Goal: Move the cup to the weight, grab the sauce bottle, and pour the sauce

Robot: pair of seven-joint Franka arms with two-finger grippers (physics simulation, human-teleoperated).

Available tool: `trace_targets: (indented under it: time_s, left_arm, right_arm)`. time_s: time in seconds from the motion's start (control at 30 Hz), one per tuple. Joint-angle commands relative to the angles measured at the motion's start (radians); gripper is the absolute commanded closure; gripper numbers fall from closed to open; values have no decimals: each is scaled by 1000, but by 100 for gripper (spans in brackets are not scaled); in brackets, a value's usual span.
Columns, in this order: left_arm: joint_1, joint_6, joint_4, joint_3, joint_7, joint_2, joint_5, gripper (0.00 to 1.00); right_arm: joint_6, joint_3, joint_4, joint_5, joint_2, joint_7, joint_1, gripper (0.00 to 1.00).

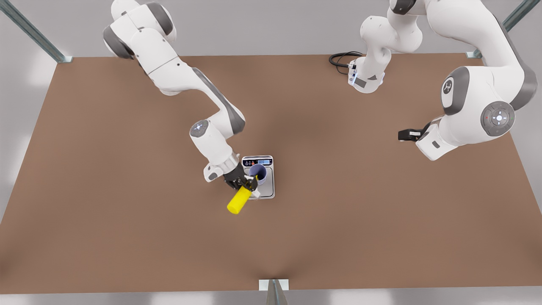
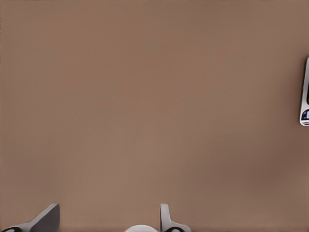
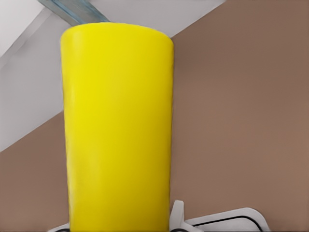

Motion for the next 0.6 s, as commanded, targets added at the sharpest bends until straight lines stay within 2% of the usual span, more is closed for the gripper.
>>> trace_targets:
  time_s: [0.0, 0.4, 0.57]
  left_arm:
    - [0, 0, 0, 0, 0, -2, 0, 0]
    - [0, -3, 3, -3, -2, -5, 2, 0]
    - [0, -3, 3, -4, -2, -5, 2, 0]
  right_arm:
    - [-7, 0, 0, 0, -3, 0, 1, 69]
    - [14, 5, -52, -48, -2, 2, 1, 69]
    - [-1, 8, -37, 61, -48, -1, -42, 69]
